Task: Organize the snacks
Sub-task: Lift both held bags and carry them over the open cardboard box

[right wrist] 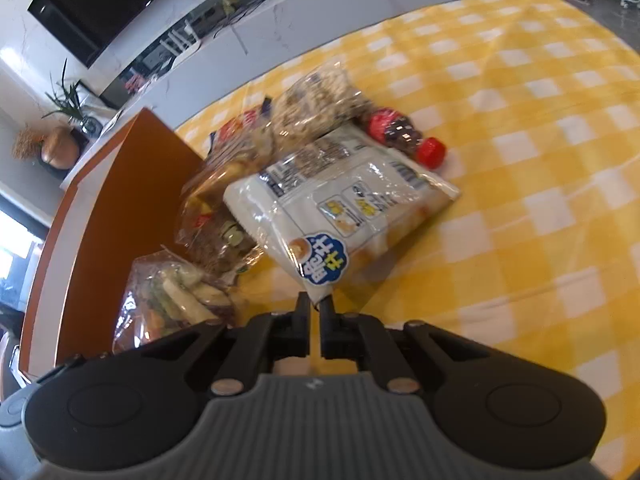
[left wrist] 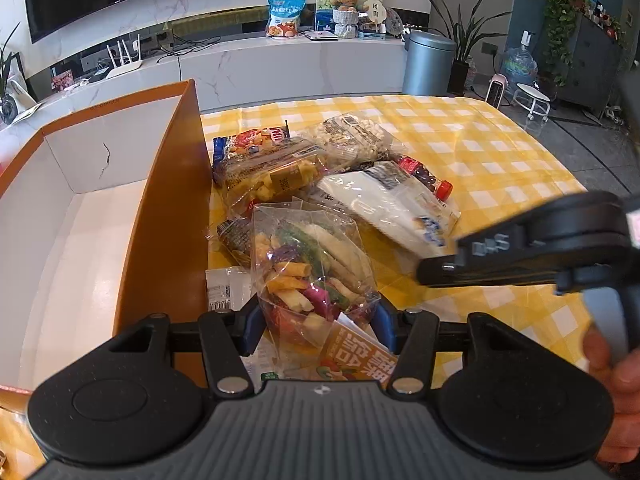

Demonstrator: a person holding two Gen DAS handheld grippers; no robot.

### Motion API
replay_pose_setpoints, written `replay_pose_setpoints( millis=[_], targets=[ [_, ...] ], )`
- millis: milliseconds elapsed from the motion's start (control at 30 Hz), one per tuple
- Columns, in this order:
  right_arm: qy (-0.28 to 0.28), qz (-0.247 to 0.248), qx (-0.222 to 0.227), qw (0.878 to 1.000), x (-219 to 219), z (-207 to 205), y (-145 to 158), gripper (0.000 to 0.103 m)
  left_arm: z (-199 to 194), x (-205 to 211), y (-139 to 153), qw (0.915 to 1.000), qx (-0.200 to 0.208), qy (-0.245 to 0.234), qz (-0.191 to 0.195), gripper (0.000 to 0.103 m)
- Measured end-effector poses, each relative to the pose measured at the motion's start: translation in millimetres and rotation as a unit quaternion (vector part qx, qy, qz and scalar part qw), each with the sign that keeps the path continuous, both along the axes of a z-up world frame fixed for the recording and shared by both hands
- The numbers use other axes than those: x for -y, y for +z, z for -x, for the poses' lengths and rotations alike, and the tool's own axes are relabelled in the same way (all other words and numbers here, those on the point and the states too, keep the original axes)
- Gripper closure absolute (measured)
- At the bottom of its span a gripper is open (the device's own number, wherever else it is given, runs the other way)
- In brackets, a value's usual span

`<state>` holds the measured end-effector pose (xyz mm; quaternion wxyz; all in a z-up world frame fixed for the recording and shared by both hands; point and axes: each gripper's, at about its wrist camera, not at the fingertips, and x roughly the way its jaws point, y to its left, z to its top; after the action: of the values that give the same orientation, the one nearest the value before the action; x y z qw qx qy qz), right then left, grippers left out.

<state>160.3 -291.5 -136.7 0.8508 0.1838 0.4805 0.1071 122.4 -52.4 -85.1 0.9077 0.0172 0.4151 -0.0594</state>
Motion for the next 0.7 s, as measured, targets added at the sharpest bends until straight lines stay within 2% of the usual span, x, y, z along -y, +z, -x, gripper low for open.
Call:
replay_pose_setpoints(
  millis=[233,533,633,667,700],
  targets=[
    [-0.047,0.039,0.011,0.998,31,27,11,0.103,-3,-1,-2,1.0,-0.004,-0.003,0.008,0.041],
    [-0.039,0.076,-0.02,0.996,49,68,26,0.103,-2,-2,-5,0.9995,-0.008,-0.015,0.026,0.041],
    [-0.043,0.095,-0.032,0.994,46,71,24,0.097,-3,-1,-7,0.9994,-0.011,-0.017,0.029,0.041],
    [-0.051,0.097,-0.034,0.993,47,71,23,0.087,-2,-1,-7,0.9993,-0.011,-0.018,0.029,0.041],
    [-0.061,0.09,-0.034,0.993,49,70,22,0.066,-2,-1,-7,0.9993,-0.011,-0.018,0.03,0.041]
  ],
)
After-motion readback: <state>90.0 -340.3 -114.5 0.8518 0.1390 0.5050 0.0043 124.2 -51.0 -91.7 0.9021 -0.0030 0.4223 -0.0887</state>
